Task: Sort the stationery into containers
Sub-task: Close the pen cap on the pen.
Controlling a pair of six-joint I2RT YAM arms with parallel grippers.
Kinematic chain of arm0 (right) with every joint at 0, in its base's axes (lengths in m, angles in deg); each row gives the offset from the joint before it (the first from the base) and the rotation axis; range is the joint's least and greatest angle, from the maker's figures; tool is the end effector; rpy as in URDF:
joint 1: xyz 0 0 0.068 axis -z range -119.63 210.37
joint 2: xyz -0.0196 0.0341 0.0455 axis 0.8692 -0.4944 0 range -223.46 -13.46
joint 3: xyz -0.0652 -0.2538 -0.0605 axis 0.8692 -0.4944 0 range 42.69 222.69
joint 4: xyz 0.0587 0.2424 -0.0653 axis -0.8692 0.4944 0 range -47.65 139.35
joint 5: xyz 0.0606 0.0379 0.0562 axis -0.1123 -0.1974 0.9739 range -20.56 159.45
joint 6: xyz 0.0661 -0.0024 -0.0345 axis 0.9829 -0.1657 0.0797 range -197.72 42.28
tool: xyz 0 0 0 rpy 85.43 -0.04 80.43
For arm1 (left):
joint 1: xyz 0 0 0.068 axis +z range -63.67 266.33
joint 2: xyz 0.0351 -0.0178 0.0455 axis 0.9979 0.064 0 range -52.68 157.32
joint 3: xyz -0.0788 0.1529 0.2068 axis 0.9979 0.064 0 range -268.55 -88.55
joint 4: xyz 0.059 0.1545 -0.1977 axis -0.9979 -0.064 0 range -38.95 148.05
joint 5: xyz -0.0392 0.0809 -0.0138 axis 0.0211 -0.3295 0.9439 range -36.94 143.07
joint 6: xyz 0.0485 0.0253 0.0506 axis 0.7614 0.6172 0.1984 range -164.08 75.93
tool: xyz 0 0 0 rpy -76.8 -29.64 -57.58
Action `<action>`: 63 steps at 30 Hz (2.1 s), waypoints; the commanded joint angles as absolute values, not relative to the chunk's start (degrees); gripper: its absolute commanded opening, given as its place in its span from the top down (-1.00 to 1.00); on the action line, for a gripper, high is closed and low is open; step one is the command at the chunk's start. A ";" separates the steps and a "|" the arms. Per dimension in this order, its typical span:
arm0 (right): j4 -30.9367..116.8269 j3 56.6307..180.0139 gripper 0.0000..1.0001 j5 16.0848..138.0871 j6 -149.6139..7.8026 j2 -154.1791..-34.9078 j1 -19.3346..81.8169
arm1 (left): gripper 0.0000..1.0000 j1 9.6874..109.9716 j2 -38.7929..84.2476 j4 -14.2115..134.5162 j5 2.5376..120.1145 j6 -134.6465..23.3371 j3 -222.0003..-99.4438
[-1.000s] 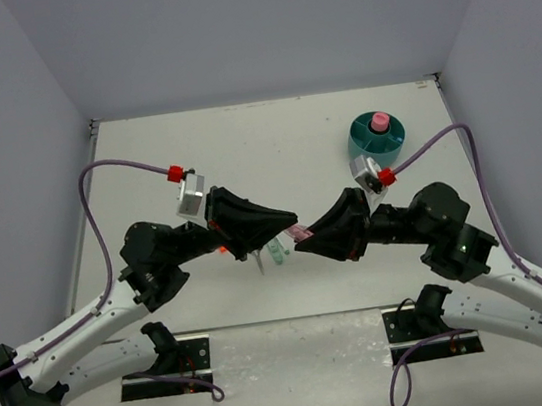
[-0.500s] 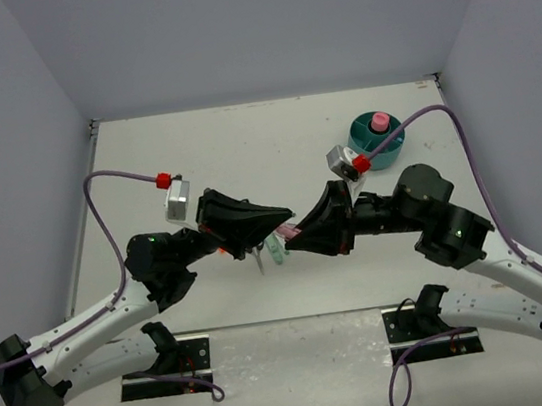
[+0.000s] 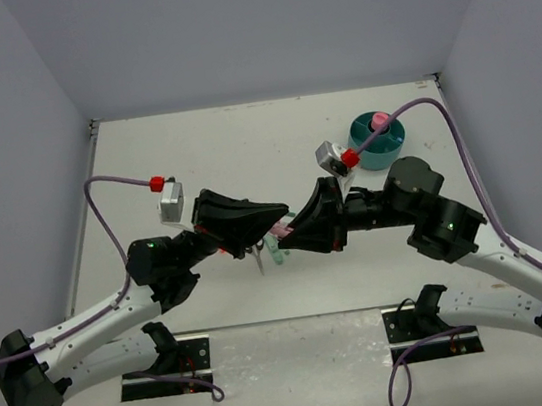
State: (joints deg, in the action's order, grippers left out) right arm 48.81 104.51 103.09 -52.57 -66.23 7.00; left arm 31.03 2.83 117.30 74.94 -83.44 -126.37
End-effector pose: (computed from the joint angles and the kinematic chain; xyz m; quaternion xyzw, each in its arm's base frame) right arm 0.1019 0.1951 0.4234 -0.3641 0.5904 0.5927 0.4093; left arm 0.1056 -0.1938 0.3994 0.2272 0.3748 -0.7112 0.5496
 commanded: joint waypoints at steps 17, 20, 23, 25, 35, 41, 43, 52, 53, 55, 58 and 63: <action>30.09 89.49 1.00 92.70 -49.24 -59.41 7.37 | -0.17 27.53 -5.06 77.43 64.05 -72.54 -137.79; 30.65 88.44 1.00 91.68 -49.37 -56.30 7.42 | -0.19 27.53 -6.09 79.90 68.94 -72.94 -135.78; 31.26 87.79 1.00 92.78 -49.51 -52.86 7.46 | -0.19 27.53 -6.37 80.81 69.56 -73.17 -134.80; 31.62 87.57 1.00 92.82 -49.44 -51.23 7.46 | -0.16 27.53 -5.88 82.40 72.28 -73.51 -134.51; 32.11 89.18 1.00 95.64 -49.38 -50.77 7.46 | 0.02 27.53 0.90 91.49 81.42 -78.53 -135.23; 32.24 89.49 1.00 96.26 -49.77 -51.65 7.42 | 0.27 27.53 2.08 93.34 81.85 -79.41 -135.84; 32.15 89.36 1.00 96.87 -49.77 -51.87 7.37 | 0.52 27.53 1.90 92.94 81.37 -79.23 -136.01; 34.63 89.44 1.00 100.75 -51.10 -53.55 7.45 | 0.98 27.53 -1.58 87.34 77.29 -75.58 -137.29; 34.71 89.40 1.00 100.82 -51.13 -53.59 7.41 | 0.88 27.53 -1.85 86.99 77.14 -75.35 -137.47; 34.68 89.25 1.00 100.96 -51.12 -53.47 7.37 | 0.51 27.53 -2.30 86.45 76.86 -74.99 -137.68; 34.46 89.09 1.00 101.12 -51.00 -53.30 7.43 | 0.09 27.53 -2.64 86.44 76.58 -74.92 -137.62; 34.44 89.18 1.00 101.79 -50.91 -53.10 7.37 | 0.18 27.53 -2.84 86.44 74.97 -75.19 -137.24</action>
